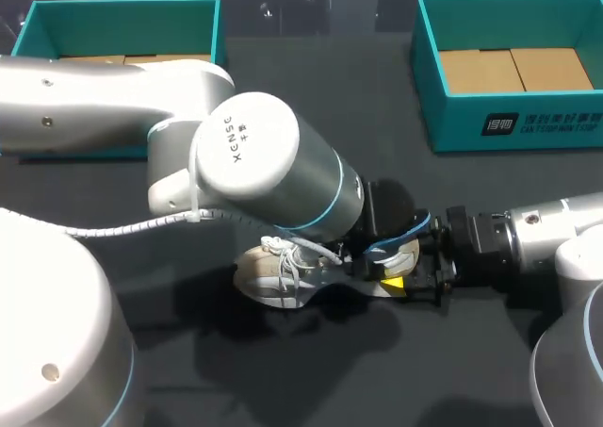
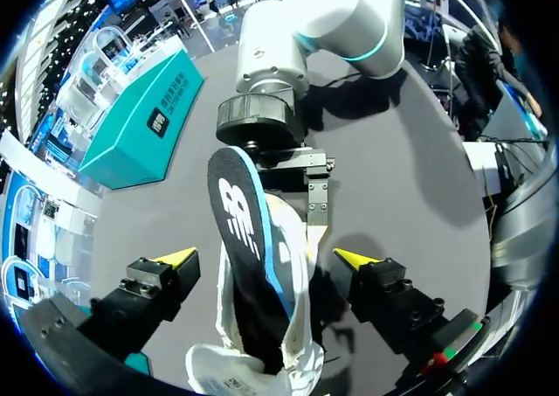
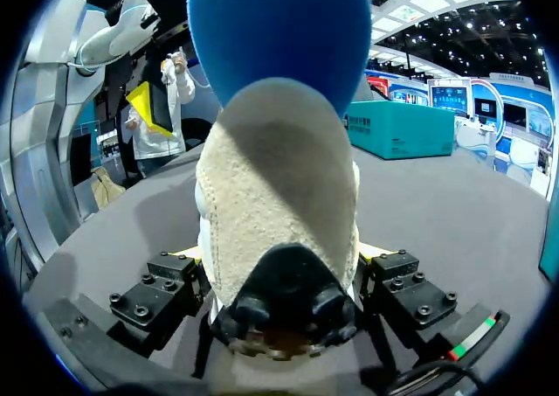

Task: Take the shoe out of the shoebox, open the shoe tongue, remove and reinsert the insole, then place the shoe into the shoebox

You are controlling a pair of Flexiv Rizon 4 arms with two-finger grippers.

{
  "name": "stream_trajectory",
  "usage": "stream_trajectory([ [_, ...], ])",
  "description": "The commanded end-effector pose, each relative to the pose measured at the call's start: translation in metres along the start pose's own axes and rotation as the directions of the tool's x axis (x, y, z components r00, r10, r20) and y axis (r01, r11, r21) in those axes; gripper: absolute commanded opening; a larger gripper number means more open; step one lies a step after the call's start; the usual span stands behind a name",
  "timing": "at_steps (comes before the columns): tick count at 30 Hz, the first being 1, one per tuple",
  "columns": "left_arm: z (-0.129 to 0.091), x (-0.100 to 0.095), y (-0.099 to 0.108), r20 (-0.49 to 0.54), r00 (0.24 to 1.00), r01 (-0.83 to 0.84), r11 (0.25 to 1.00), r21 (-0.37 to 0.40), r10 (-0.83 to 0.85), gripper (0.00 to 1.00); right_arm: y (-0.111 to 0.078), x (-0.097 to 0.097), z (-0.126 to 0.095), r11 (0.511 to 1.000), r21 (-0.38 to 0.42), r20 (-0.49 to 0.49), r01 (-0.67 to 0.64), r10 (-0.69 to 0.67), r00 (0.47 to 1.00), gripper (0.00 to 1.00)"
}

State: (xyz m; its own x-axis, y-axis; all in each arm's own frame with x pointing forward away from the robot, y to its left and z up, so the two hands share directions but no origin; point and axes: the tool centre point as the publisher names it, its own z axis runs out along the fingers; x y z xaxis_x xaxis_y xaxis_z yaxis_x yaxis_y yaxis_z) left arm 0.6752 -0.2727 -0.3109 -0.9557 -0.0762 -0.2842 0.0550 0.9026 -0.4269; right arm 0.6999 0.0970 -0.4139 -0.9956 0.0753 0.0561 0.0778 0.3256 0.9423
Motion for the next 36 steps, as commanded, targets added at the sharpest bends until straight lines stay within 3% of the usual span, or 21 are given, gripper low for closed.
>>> stream_trajectory([
  [1,-0.007,-0.005,0.004,-0.012,1.0,-0.003,1.0,0.002,0.003,1.0,-0.001,-0.002,0.004,1.0,0.005,0.001,-0.001,0.001,1.0,0.0],
  [11,-0.005,-0.003,0.005,0.0,1.0,0.011,1.0,0.004,-0.011,1.0,-0.001,-0.002,0.004,1.0,0.005,0.001,-0.001,0.001,1.0,0.0],
  [19,-0.003,-0.006,0.007,-0.015,0.995,0.102,0.99,0.097,-0.101,1.0,-0.001,-0.002,0.004,1.0,0.005,0.001,-0.001,0.001,1.0,0.0],
  [26,0.001,0.001,0.006,0.095,0.99,0.093,0.987,0.134,-0.107,0.73,-0.001,-0.002,0.004,1.0,0.005,0.001,-0.001,0.001,1.0,0.0],
  [33,0.004,0.008,0.004,0.152,0.981,0.101,0.982,0.157,-0.125,0.64,-0.001,-0.002,0.004,1.0,0.005,0.001,-0.001,0.001,1.0,0.0],
  [36,0.006,0.008,0.005,0.167,0.976,0.112,0.979,0.173,-0.141,0.53,-0.001,-0.002,0.004,1.0,0.005,0.001,-0.001,0.001,1.0,0.0],
])
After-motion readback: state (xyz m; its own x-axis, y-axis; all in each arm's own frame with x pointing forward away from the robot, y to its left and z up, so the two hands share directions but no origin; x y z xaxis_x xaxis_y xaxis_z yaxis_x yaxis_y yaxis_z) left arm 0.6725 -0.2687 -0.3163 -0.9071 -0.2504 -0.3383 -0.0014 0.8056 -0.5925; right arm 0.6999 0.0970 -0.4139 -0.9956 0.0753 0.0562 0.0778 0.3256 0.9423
